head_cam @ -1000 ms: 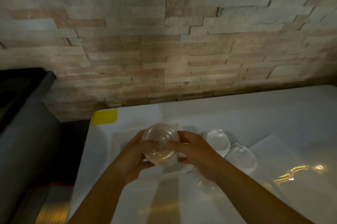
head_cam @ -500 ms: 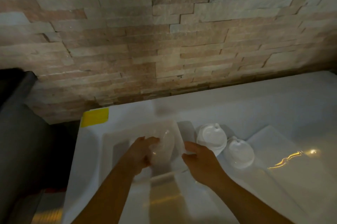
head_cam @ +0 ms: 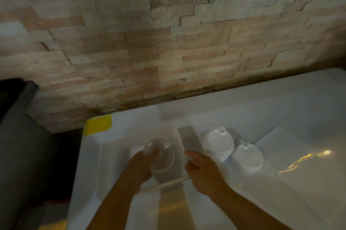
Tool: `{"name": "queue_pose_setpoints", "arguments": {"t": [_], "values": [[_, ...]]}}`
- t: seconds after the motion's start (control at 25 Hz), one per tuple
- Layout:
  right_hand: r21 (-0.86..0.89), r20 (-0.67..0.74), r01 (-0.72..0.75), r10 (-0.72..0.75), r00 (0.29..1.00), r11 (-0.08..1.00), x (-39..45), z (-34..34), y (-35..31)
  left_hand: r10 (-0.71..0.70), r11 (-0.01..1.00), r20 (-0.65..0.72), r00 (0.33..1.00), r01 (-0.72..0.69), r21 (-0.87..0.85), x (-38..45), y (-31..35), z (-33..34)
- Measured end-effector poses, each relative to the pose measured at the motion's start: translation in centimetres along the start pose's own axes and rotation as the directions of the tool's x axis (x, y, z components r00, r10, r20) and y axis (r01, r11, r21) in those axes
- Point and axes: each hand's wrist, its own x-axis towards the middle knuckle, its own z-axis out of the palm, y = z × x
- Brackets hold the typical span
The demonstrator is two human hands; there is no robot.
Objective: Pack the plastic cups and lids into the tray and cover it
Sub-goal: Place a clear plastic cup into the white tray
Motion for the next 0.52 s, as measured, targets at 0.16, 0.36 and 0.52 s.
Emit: {"name": "queue_pose_setpoints", "arguments": {"t": [0.16, 0.36, 0.52], "values": [[0.043, 0.042, -0.011, 0.009, 0.999, 0.999, -0.1, 0.4, 0.3, -0.03, 0.981, -0.073, 0.997, 0.016, -0.193, 0.1, 0.0, 0.8], [0.153, 0.029, -0.072, 0.068, 0.997, 0.986, -0.2, 0.7, 0.1, -0.036, 0.958, -0.102, 0.994, 0.005, -0.287, 0.9, 0.6, 1.6], [0.019, 0.027, 0.024, -0.024, 0.999, 1.0, -0.5, 1.1, 0.0, 0.001, 0.986, -0.162, 0.987, -0.029, -0.167, 1.5, 0.7, 2.2]]}}
